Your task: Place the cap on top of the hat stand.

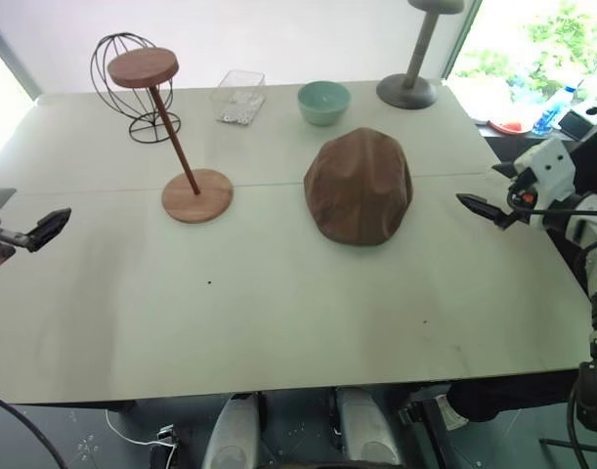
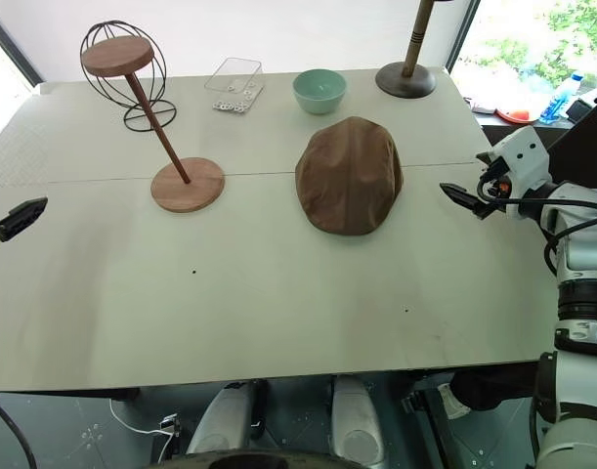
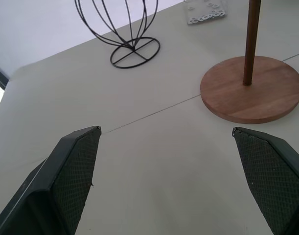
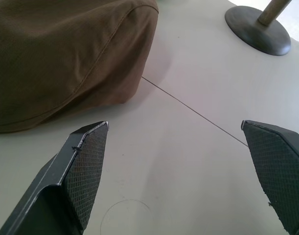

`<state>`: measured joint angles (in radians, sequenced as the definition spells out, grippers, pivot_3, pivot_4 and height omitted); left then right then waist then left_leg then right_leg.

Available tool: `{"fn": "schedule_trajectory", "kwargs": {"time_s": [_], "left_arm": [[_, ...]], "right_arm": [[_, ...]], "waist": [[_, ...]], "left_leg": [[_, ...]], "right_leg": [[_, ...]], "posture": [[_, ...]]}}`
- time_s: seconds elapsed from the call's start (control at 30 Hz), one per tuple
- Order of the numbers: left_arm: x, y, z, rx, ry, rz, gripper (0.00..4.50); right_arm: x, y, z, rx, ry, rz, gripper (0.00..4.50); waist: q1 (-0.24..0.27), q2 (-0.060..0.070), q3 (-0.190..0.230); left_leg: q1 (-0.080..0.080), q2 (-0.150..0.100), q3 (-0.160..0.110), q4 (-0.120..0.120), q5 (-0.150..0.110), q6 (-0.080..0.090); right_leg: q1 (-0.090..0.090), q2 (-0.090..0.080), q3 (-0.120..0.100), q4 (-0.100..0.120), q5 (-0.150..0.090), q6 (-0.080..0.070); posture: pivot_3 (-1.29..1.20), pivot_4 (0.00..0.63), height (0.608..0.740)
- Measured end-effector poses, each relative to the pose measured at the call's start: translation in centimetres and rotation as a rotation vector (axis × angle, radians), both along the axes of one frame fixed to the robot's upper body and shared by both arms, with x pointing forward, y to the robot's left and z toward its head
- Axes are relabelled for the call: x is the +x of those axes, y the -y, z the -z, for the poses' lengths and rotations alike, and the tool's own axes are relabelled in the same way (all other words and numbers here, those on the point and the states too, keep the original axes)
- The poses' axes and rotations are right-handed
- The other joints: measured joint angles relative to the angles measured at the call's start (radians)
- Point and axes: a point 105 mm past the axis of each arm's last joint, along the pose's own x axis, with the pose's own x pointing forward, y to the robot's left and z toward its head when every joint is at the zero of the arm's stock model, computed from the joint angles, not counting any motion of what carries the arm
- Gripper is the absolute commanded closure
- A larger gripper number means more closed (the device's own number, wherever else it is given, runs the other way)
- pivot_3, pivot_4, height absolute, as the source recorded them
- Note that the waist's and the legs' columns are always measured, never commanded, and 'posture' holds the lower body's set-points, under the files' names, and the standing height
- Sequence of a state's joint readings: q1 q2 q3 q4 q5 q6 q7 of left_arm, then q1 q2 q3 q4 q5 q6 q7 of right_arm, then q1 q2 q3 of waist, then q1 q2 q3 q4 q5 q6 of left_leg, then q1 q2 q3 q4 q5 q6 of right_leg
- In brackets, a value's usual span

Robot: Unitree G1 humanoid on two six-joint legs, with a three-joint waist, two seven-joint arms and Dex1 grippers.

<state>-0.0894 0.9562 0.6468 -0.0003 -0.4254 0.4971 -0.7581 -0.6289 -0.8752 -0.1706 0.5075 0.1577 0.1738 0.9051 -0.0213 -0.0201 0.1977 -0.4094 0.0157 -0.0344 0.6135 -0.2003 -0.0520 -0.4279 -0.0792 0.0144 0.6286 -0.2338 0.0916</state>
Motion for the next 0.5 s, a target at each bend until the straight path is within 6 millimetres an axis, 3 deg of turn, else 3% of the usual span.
{"fn": "schedule_trajectory", "kwargs": {"time_s": [0.5], "left_arm": [[0.35,-0.20,-0.05,-0.034,-0.001,0.000,0.00]], "right_arm": [[0.02,0.14,-0.56,-0.005,0.022,0.008,0.05]], "waist": [[0.000,0.000,0.000]], "left_leg": [[0.000,0.000,0.000,0.000,0.000,0.000]], "right_leg": [[0.000,0.000,0.000,0.001,0.000,0.000]], "posture": [[0.00,0.150,0.740]]}}
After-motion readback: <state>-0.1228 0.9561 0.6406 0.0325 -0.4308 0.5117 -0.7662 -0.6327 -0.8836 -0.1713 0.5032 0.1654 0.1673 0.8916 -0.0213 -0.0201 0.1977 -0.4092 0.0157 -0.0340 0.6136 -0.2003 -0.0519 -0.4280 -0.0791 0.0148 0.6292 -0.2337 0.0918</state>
